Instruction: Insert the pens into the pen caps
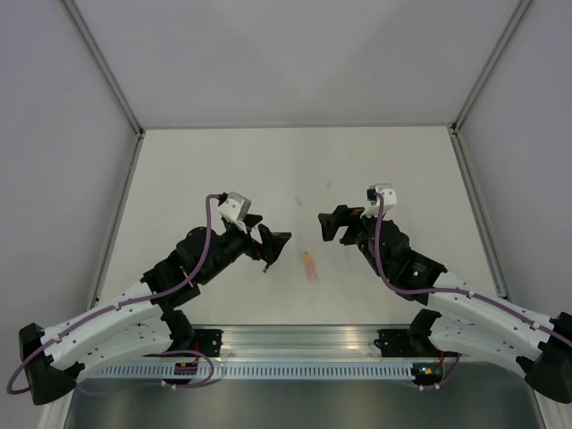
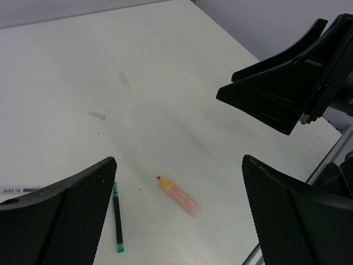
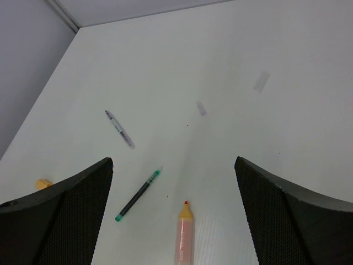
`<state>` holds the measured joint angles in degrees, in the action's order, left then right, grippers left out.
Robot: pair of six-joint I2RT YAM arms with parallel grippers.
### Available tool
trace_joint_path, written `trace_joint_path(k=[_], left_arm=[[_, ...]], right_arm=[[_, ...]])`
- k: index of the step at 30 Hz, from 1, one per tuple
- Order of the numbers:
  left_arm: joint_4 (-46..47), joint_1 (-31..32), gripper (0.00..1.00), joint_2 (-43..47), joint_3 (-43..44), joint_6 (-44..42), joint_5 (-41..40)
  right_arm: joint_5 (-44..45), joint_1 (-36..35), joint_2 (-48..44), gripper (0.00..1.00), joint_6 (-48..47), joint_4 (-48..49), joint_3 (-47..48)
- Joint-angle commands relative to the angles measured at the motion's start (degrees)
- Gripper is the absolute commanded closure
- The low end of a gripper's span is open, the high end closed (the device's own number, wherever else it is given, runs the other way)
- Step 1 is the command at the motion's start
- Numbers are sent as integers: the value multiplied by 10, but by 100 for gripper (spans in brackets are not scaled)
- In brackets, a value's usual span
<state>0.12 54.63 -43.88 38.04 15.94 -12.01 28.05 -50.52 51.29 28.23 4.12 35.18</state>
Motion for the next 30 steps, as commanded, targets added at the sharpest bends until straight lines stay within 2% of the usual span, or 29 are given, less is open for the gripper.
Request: trace_joint_path(k=[1,5,8,12,17,20,25,30], left_arm=[[12,2,0,4,-1,-7,-20],[5,2,0,-2,5,3,-43],[-20,2,0,-16,19,5,-64],[-42,1,0,-59,39,15,-79],[-154,1,3,-207,129,25,-89],[-184,0,5,-268,162,18,-108],[-266,-4,5,-325,207,9,-72],[-316,-19,9,-371,230,5,-22]], right_arm=[[-1,-2,-8,2,-2,18,19],[16,-2,-6,2,9,0,26],[66,-3,3,2,29,-38,38],[92,-2,-7,2,24,-63,45],[111,-2,-52,2,37,-61,28],[122,-2,-79,2,34,-55,17],[143,0,-109,2,34,-46,-4],[139,-1,-128,2,41,-46,-7]])
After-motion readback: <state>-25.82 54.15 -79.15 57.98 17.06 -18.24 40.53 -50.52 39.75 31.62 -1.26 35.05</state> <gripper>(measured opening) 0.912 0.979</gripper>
